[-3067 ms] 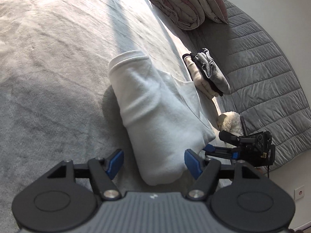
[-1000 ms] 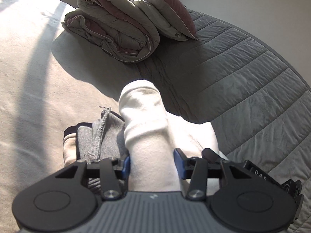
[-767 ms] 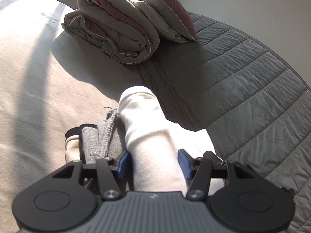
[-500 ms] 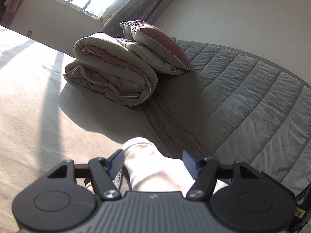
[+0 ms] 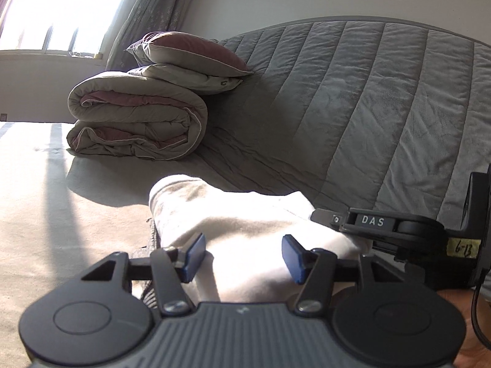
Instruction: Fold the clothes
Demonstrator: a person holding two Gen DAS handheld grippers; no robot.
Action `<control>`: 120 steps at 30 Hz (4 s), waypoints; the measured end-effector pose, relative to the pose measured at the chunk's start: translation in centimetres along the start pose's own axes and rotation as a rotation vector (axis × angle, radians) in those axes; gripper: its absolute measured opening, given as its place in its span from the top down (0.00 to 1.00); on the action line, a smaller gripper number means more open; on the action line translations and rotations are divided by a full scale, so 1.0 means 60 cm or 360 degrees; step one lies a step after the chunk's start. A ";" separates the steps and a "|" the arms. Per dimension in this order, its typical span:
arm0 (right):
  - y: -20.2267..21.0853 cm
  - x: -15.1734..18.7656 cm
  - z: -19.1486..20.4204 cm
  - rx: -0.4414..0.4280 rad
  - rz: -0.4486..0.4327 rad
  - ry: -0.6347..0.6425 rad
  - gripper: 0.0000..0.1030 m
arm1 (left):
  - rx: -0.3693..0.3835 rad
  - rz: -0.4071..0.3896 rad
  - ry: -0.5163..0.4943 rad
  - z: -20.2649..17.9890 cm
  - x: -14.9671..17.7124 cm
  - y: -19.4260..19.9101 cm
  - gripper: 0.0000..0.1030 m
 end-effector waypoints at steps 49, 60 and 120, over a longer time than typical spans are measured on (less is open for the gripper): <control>0.353 0.137 0.247 0.0361 0.0275 0.0105 0.00 | -0.0565 0.0680 -0.0181 0.054 0.054 0.475 0.01; 0.359 0.144 0.239 0.0401 0.0284 0.0170 0.00 | -0.0610 0.0668 -0.0212 0.044 0.061 0.480 0.01; 0.402 0.185 0.311 0.0629 0.0332 0.0553 0.00 | -0.0651 0.0622 0.0072 0.146 0.085 0.570 0.01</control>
Point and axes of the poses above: each gripper's, at about its wrist camera, not at the fingertips, and y roughly against the way its jaws point, z to its left, x to its underside, the point moved 10 cm from there along -y, roughly the way its jaws point, and after that the axes turned 6 degrees about -z, right-handed, at the moved point
